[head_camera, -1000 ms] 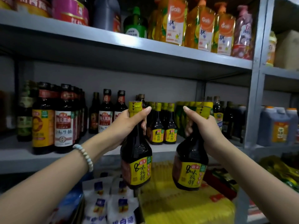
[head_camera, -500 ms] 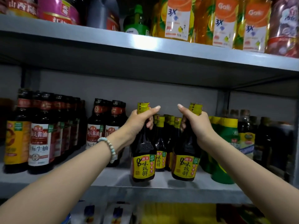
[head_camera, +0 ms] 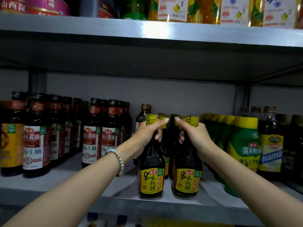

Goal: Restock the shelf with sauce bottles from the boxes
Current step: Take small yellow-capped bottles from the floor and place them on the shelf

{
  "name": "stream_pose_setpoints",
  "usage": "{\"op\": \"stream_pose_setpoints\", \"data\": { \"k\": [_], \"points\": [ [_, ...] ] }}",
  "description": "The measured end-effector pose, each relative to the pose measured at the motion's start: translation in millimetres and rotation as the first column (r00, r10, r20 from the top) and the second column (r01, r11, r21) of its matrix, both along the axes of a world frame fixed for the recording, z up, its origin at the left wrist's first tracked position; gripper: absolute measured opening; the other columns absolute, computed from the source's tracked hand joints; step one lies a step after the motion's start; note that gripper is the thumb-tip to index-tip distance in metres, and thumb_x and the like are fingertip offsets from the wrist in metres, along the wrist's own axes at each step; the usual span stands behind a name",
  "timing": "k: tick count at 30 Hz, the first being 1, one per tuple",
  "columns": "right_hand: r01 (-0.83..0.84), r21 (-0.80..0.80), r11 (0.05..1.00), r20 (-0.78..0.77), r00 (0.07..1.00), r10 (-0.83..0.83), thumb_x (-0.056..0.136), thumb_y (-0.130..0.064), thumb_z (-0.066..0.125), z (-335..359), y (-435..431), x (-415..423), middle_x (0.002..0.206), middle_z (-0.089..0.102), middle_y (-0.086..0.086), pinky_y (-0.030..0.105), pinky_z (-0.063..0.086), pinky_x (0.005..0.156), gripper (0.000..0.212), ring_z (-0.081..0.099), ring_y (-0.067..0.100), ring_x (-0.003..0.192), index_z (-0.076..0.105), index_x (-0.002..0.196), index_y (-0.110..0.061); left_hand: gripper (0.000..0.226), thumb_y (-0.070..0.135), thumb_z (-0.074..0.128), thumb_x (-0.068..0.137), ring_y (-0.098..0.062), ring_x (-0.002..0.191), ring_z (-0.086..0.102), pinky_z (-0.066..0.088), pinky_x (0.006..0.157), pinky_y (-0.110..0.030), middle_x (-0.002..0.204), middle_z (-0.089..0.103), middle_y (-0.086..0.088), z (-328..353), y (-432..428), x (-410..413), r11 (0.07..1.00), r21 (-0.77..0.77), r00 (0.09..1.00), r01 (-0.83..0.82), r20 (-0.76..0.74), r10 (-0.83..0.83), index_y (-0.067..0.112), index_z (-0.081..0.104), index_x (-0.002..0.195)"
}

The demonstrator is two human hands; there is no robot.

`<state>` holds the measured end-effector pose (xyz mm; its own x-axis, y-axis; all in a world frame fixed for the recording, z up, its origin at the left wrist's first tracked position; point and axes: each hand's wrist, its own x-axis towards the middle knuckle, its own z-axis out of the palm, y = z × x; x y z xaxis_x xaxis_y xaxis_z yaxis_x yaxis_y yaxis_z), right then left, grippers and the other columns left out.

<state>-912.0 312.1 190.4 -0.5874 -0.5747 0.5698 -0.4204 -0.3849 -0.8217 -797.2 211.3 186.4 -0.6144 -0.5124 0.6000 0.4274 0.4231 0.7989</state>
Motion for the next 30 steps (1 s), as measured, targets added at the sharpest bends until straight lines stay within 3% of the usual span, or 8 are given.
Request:
{"op": "stream_pose_setpoints", "data": {
  "k": [12,17,20,23,24,26,27,30],
  "points": [
    [-0.015,-0.011,1.000,0.018,1.000,0.015,0.087,-0.028,0.066,-10.3,-5.3,-8.1,0.039,0.047,0.006,0.029,0.043,0.055,0.047,0.047,0.021,0.040,0.049,0.046,-0.012,0.044,0.027,0.056,0.090,-0.015,0.039,0.042,0.042,0.057,-0.026,0.035,0.038,0.001,-6.9,-1.5,-6.8,0.999,0.030,0.999,0.031,0.037,-0.032,0.014,0.040,0.051],
    [-0.054,0.015,0.998,0.056,0.997,0.053,0.085,-0.027,0.068,-13.0,-7.7,-11.5,0.044,0.050,0.006,0.028,0.045,0.056,0.041,0.049,0.020,0.044,0.051,0.052,-0.010,0.037,0.033,0.060,0.088,-0.015,0.046,0.049,0.045,0.061,-0.025,0.042,0.046,0.001,-11.6,0.7,-5.1,0.997,0.079,1.000,-0.002,0.021,0.000,0.015,0.050,0.057],
    [-0.094,0.030,0.995,0.037,0.995,0.093,0.085,-0.027,0.069,-17.3,0.5,-11.5,0.054,0.057,0.006,0.023,0.049,0.054,0.032,0.056,0.018,0.051,0.057,0.061,-0.009,0.026,0.035,0.059,0.088,-0.013,0.060,0.062,0.050,0.068,-0.021,0.058,0.062,0.001,-23.7,6.5,4.3,0.998,0.011,0.998,-0.057,0.020,0.057,0.013,0.060,0.074],
    [-0.110,0.159,0.981,-0.048,0.992,0.119,0.080,-0.037,0.070,-33.5,16.2,-14.8,0.074,0.071,0.002,0.024,0.053,0.066,0.026,0.069,0.014,0.069,0.066,0.081,-0.012,0.035,0.043,0.060,0.083,-0.009,0.093,0.066,0.051,0.086,-0.024,0.092,0.072,0.004,-37.8,4.9,24.5,0.995,-0.067,0.986,-0.072,0.145,0.081,0.015,0.063,0.105],
    [-0.118,0.206,0.971,-0.083,0.987,0.137,0.077,-0.041,0.070,-40.5,22.9,-16.1,0.083,0.073,-0.001,0.025,0.053,0.071,0.027,0.070,0.012,0.078,0.067,0.089,-0.017,0.049,0.048,0.063,0.079,-0.009,0.107,0.062,0.049,0.094,-0.029,0.111,0.068,0.006,-42.5,1.4,31.8,0.991,-0.110,0.970,-0.072,0.224,0.096,0.021,0.057,0.119],
    [-0.139,0.281,0.950,-0.129,0.975,0.181,0.074,-0.039,0.072,-56.1,37.0,-20.9,0.096,0.071,-0.012,0.020,0.052,0.076,0.028,0.068,0.003,0.089,0.062,0.099,-0.033,0.082,0.053,0.071,0.071,-0.005,0.126,0.042,0.039,0.105,-0.032,0.144,0.039,0.013,-52.0,-2.2,47.4,0.970,-0.227,0.891,-0.089,0.417,0.179,0.029,0.034,0.140],
    [-0.159,0.305,0.939,-0.139,0.968,0.209,0.075,-0.032,0.073,-62.9,43.6,-23.3,0.097,0.068,-0.020,0.014,0.052,0.073,0.029,0.066,-0.005,0.087,0.057,0.099,-0.038,0.089,0.050,0.073,0.072,-0.002,0.125,0.038,0.038,0.104,-0.026,0.146,0.028,0.017,-56.5,-2.5,54.0,0.963,-0.257,0.853,-0.080,0.482,0.199,0.030,0.024,0.144],
    [-0.196,0.344,0.918,-0.144,0.956,0.257,0.076,-0.015,0.075,-83.4,59.7,-28.6,0.110,0.060,-0.020,0.006,0.048,0.067,0.054,0.062,-0.017,0.085,0.044,0.114,-0.039,0.083,0.037,0.075,0.075,0.004,0.109,0.046,0.039,0.078,-0.002,0.134,0.040,0.016,-70.9,-5.1,63.8,0.955,-0.293,0.820,-0.048,0.535,0.205,0.029,0.023,0.140]
  ]
}}
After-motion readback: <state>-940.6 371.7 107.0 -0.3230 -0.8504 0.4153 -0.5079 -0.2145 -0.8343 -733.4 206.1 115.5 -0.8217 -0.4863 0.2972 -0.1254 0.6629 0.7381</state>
